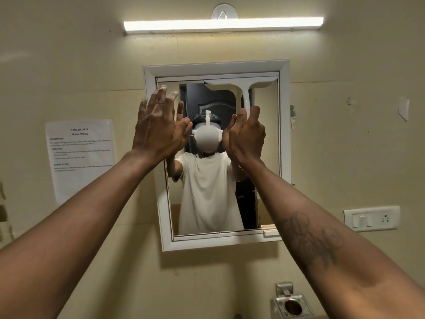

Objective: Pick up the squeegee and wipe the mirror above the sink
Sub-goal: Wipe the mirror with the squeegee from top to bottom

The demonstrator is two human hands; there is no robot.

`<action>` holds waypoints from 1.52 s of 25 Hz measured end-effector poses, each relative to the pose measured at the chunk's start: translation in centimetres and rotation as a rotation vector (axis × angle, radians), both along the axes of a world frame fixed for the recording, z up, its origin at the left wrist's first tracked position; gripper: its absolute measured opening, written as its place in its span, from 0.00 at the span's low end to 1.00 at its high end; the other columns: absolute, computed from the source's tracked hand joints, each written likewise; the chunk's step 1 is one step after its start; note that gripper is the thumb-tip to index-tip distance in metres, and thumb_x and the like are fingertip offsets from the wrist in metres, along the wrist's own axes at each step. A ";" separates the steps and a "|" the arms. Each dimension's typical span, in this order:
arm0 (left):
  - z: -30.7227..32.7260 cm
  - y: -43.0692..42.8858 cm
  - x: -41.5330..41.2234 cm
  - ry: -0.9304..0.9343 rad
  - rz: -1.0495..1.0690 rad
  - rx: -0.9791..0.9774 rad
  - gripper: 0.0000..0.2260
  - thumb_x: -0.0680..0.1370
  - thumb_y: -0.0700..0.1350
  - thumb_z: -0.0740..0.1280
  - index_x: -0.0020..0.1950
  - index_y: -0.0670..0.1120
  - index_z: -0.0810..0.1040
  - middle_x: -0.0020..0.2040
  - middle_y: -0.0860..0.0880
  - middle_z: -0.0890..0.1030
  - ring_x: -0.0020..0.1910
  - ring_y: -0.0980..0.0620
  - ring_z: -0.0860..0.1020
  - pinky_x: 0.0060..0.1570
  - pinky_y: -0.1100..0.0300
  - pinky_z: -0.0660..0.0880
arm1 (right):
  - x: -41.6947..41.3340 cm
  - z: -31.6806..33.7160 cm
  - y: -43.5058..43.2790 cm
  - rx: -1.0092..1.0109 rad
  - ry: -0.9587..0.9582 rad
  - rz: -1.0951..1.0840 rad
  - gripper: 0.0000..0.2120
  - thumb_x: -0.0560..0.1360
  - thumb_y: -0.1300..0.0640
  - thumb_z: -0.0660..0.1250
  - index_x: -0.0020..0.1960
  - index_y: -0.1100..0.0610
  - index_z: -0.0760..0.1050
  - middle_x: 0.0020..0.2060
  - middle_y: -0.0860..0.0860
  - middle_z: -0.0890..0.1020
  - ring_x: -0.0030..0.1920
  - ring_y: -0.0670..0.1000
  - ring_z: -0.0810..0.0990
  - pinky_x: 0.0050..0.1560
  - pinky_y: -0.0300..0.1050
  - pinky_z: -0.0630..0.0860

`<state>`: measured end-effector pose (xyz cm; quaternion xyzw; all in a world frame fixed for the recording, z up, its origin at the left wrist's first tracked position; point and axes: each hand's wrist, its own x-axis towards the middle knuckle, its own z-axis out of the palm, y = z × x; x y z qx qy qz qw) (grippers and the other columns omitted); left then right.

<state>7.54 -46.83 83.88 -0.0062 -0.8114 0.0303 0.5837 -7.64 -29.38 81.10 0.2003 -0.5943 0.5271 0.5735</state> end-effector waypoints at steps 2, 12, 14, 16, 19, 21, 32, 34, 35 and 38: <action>0.0 0.0 0.0 -0.004 0.002 -0.010 0.30 0.81 0.57 0.62 0.80 0.45 0.64 0.83 0.40 0.62 0.83 0.40 0.60 0.82 0.40 0.56 | 0.0 -0.1 0.0 0.018 -0.026 0.010 0.11 0.86 0.53 0.59 0.60 0.62 0.69 0.35 0.50 0.76 0.33 0.49 0.77 0.29 0.37 0.72; -1.1 0.3 -0.1 -0.022 -0.014 0.012 0.30 0.81 0.56 0.64 0.80 0.44 0.64 0.83 0.39 0.63 0.83 0.39 0.59 0.82 0.38 0.53 | 0.3 -2.2 0.9 0.098 -0.113 -0.015 0.11 0.85 0.53 0.64 0.59 0.61 0.69 0.35 0.47 0.73 0.29 0.39 0.70 0.28 0.30 0.64; -1.4 0.7 -0.2 -0.019 -0.016 0.012 0.30 0.82 0.55 0.65 0.80 0.43 0.64 0.83 0.39 0.62 0.84 0.39 0.59 0.82 0.38 0.53 | 0.6 -2.8 1.1 0.114 -0.131 -0.003 0.11 0.85 0.52 0.65 0.58 0.60 0.68 0.34 0.45 0.72 0.29 0.40 0.71 0.28 0.31 0.66; -1.6 1.0 -0.4 -0.010 -0.024 0.008 0.30 0.82 0.55 0.66 0.80 0.43 0.64 0.83 0.39 0.62 0.83 0.39 0.59 0.82 0.38 0.54 | 0.8 -3.3 1.1 0.121 -0.158 0.006 0.12 0.84 0.51 0.65 0.58 0.58 0.68 0.34 0.43 0.71 0.29 0.41 0.72 0.28 0.32 0.68; -2.2 0.9 -0.8 -0.001 -0.046 -0.006 0.30 0.82 0.54 0.68 0.79 0.44 0.65 0.82 0.39 0.63 0.83 0.39 0.60 0.82 0.37 0.55 | 1.0 -4.5 1.1 0.130 -0.185 0.006 0.11 0.84 0.49 0.64 0.56 0.56 0.67 0.33 0.45 0.74 0.29 0.44 0.75 0.26 0.38 0.72; -2.7 0.6 -1.2 0.000 -0.030 -0.010 0.30 0.81 0.54 0.69 0.79 0.45 0.64 0.82 0.39 0.63 0.83 0.39 0.61 0.81 0.37 0.55 | 1.2 -5.3 1.1 0.137 -0.199 0.002 0.11 0.84 0.48 0.63 0.55 0.55 0.66 0.33 0.49 0.76 0.29 0.46 0.76 0.27 0.41 0.74; -5.0 0.1 -1.9 0.011 -0.017 -0.029 0.31 0.80 0.53 0.71 0.79 0.47 0.62 0.82 0.40 0.65 0.82 0.39 0.63 0.79 0.38 0.56 | 1.8 -11.9 1.0 0.222 -0.271 -0.093 0.15 0.85 0.46 0.60 0.56 0.58 0.74 0.35 0.37 0.63 0.27 0.43 0.68 0.27 0.35 0.60; -5.1 0.1 -1.8 0.009 -0.009 -0.037 0.31 0.81 0.53 0.71 0.79 0.46 0.62 0.82 0.40 0.65 0.82 0.39 0.63 0.80 0.38 0.56 | 2.3 -13.3 1.2 0.228 -0.285 -0.116 0.15 0.86 0.47 0.61 0.55 0.59 0.75 0.35 0.36 0.61 0.26 0.40 0.64 0.27 0.30 0.54; -5.1 0.1 -1.7 0.002 -0.002 -0.035 0.31 0.81 0.54 0.70 0.80 0.46 0.62 0.82 0.40 0.65 0.82 0.40 0.62 0.80 0.38 0.56 | 2.6 -13.9 1.3 0.227 -0.287 -0.122 0.15 0.85 0.48 0.61 0.56 0.60 0.75 0.35 0.36 0.61 0.26 0.39 0.63 0.27 0.31 0.53; -5.3 0.1 -1.4 -0.018 -0.001 -0.019 0.31 0.81 0.55 0.69 0.80 0.46 0.63 0.82 0.41 0.64 0.82 0.40 0.62 0.80 0.38 0.55 | 3.7 -15.6 1.7 0.239 -0.307 -0.073 0.14 0.86 0.51 0.60 0.58 0.63 0.73 0.34 0.39 0.62 0.30 0.50 0.74 0.29 0.37 0.57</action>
